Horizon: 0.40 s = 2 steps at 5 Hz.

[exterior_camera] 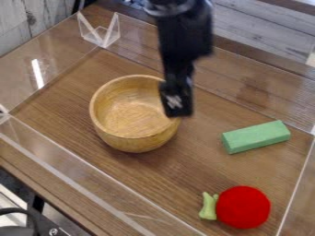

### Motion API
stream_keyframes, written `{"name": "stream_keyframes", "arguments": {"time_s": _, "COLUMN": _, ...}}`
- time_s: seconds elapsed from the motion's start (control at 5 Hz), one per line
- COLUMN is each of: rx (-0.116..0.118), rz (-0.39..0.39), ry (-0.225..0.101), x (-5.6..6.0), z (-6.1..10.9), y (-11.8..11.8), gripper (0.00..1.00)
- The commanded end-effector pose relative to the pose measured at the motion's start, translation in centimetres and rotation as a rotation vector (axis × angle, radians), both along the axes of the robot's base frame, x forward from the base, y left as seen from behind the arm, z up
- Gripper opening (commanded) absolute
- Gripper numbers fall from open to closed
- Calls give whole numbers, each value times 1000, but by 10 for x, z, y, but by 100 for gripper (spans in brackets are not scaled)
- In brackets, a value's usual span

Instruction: Move the red object to the right side of the table

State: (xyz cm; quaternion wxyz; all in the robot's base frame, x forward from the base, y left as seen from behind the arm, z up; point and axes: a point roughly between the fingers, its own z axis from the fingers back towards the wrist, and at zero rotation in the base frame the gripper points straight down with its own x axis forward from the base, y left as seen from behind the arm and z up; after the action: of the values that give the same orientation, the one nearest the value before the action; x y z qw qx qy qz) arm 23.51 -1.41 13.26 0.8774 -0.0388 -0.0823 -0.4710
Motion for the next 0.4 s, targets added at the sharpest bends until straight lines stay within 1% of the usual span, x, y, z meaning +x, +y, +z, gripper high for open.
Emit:
{"name": "stream_keyframes", "arguments": {"time_s": 0.0, "rx": 9, "rz": 43, "ry": -77, "x": 22, "z": 16, "y": 17, "gripper": 100}}
{"name": "stream_keyframes", "arguments": {"time_s": 0.2, "rx": 25, "rz": 17, "ry": -86, "x": 39, "z": 10, "y": 34, "gripper": 100}}
